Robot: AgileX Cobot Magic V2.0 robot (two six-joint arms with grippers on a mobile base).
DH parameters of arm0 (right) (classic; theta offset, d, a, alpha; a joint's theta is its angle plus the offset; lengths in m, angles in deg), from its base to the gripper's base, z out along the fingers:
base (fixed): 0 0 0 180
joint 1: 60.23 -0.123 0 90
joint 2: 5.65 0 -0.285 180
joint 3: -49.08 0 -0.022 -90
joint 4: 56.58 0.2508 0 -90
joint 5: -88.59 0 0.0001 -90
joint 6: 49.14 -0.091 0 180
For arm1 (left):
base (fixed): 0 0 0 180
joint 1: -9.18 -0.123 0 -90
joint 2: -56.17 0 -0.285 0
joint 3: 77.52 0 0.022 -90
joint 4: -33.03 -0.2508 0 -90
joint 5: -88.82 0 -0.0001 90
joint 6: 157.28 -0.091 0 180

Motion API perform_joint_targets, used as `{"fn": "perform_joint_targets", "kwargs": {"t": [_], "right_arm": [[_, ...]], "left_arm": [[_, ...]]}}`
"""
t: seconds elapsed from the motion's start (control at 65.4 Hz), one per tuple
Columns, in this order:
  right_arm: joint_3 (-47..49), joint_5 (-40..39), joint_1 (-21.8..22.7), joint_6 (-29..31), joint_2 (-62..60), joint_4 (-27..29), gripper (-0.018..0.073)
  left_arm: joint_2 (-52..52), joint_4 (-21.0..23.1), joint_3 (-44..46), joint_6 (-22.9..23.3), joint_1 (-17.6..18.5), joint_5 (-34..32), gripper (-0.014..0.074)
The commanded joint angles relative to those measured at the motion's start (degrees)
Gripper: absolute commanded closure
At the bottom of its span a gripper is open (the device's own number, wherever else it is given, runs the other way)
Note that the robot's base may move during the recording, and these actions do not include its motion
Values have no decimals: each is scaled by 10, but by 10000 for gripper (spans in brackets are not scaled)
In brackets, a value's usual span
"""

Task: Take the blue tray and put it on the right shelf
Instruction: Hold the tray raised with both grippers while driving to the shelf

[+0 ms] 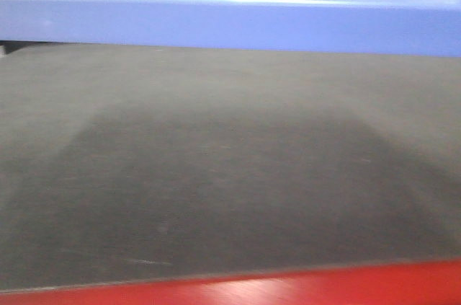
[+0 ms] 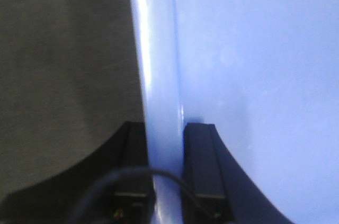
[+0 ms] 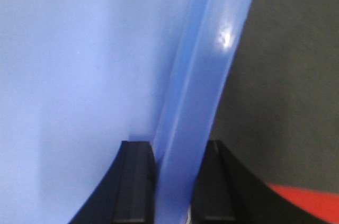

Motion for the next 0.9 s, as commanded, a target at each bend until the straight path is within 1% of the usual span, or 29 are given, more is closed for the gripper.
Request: {"fn": "perform_joint_targets", "kwargs": {"t": [0.0,0.184,0.887], "right_arm": [[18,-21,1,18,-10,-39,489],[18,-21,1,18,-10,-39,489],[18,-20,1,18,-10,-39,489]], "left_arm": [[13,-28,13,-18,1,59,645],[13,-8,13,-18,1,59,645],[13,-7,13,-18,1,59,645]]}}
